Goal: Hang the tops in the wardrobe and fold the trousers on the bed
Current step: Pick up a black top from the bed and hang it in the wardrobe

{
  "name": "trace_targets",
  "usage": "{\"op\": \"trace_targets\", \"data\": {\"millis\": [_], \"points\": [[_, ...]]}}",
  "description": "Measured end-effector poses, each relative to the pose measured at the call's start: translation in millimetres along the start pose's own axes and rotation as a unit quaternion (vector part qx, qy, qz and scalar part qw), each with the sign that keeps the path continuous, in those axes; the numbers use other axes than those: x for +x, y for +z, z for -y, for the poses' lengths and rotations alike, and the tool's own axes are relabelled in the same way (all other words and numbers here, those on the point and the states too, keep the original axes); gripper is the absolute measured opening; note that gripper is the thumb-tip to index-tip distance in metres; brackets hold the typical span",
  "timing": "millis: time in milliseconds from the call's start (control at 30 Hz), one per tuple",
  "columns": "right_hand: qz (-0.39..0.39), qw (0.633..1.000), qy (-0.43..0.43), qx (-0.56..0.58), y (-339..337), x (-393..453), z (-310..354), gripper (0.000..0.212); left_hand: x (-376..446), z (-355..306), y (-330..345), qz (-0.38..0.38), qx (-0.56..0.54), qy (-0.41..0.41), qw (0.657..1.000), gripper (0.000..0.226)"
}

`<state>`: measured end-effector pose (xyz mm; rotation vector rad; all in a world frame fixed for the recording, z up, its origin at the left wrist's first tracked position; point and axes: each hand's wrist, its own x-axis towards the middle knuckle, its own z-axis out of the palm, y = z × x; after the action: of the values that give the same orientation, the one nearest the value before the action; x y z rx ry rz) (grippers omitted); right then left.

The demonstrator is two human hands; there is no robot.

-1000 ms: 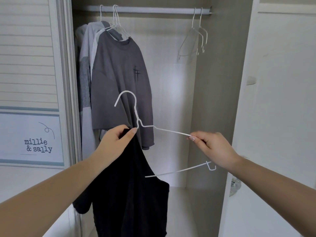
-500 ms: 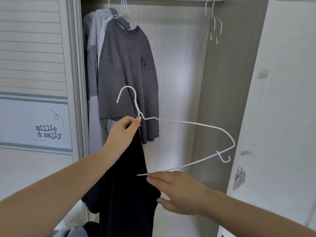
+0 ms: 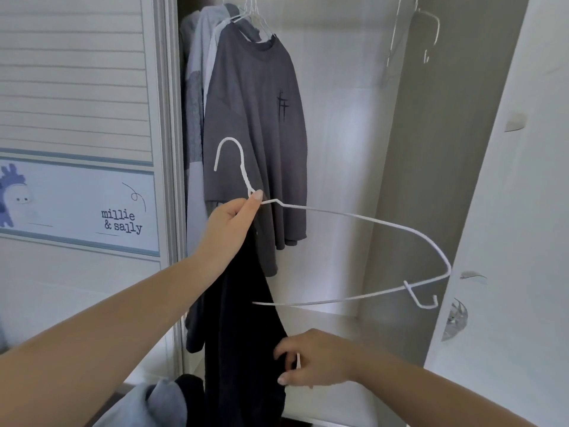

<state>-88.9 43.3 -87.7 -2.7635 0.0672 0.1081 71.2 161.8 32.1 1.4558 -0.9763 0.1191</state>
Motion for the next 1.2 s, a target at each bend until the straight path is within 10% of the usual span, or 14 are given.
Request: {"op": "trace_targets", "data": {"millis": [800,1200], "points": [[-0.088,0.982,-0.020,-0.168,-87.1,-72.1,-14.3,0.040,-28.0,86.6,-60.5,0.021,0.274,0.087,0.958,0.043],[-0.198,0.966,-0.087,-0.141,-80.2,-43.0,21.3,0.018,-28.7,48.9,-19.6,0.124,0.198,0.169,0.958,0.036]]}}
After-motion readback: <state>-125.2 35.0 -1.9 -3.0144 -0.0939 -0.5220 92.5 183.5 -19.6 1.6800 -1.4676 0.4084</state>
